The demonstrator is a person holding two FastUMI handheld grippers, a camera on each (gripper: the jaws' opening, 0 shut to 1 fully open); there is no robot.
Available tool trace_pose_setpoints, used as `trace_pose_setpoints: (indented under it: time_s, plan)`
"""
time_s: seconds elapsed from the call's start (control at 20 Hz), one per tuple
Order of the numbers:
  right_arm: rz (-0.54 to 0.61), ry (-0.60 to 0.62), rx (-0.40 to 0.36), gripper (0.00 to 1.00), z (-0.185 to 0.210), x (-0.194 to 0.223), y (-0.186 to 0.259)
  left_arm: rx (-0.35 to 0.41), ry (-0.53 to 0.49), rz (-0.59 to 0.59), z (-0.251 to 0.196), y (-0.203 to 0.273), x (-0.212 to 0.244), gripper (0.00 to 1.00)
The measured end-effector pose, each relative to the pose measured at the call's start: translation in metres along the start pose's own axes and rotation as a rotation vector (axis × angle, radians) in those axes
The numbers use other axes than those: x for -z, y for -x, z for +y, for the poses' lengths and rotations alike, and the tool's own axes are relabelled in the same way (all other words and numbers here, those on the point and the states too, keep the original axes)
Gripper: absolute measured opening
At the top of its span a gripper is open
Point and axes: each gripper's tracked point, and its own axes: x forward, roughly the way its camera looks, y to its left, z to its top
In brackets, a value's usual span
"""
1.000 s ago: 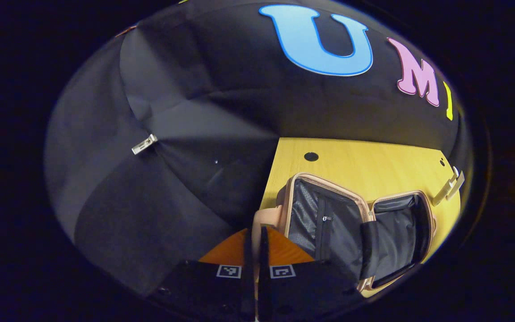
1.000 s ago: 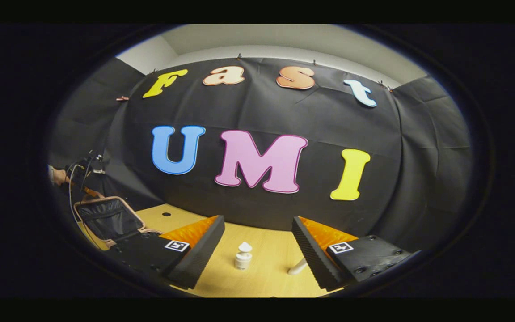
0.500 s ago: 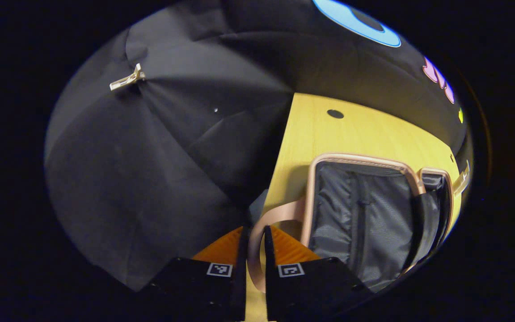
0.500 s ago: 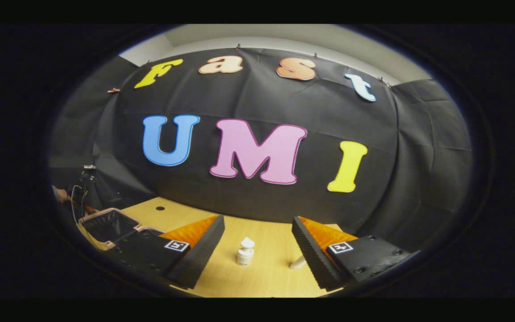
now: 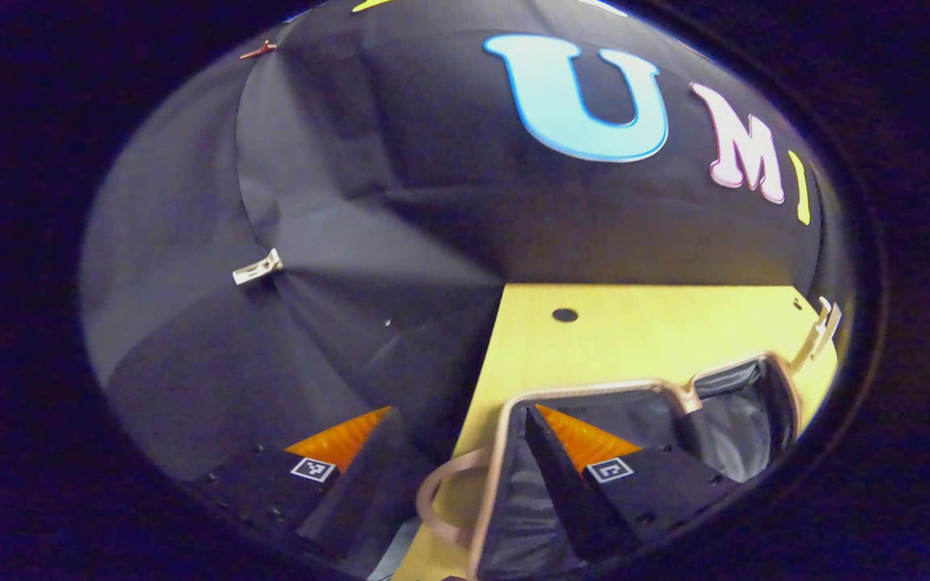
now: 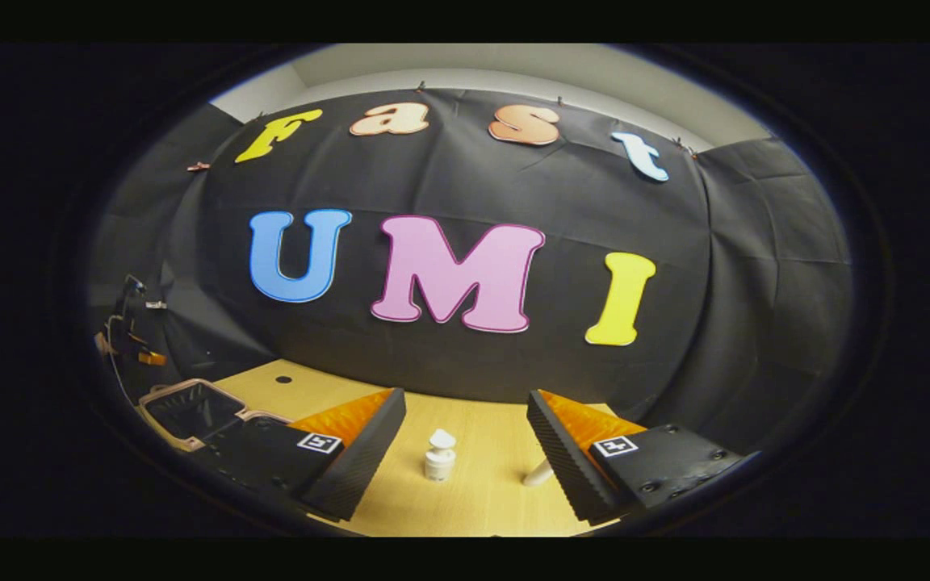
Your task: First open the suitcase, pack the skin care products into it, and then close the suitcase.
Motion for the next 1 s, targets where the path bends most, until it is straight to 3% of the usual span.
trace_pose_setpoints:
  time_s: [0.2, 0.5, 0.65, 0.8, 1.0]
  plan:
    - [-0.031, -0.004, 0.006, 0.96, -0.012, -0.001, -0.002, 0.056, -0.045, -0.262, -0.099, 0.071, -0.086, 0.97]
    - [-0.086, 0.014, 0.01, 0.96, -0.042, -0.014, 0.005, 0.141, 0.013, -0.487, -0.23, 0.167, -0.173, 0.97]
    - [-0.093, 0.015, 0.012, 0.96, -0.057, -0.01, 0.008, 0.233, 0.028, -0.498, -0.303, 0.178, -0.18, 0.97]
    - [-0.08, -0.009, 0.012, 0.96, -0.07, 0.0, 0.006, 0.376, 0.042, -0.44, -0.383, 0.173, -0.167, 0.98]
    - [-0.063, -0.013, 0.011, 0.96, -0.088, 0.019, -0.006, 0.52, -0.048, -0.388, -0.479, 0.165, -0.135, 0.98]
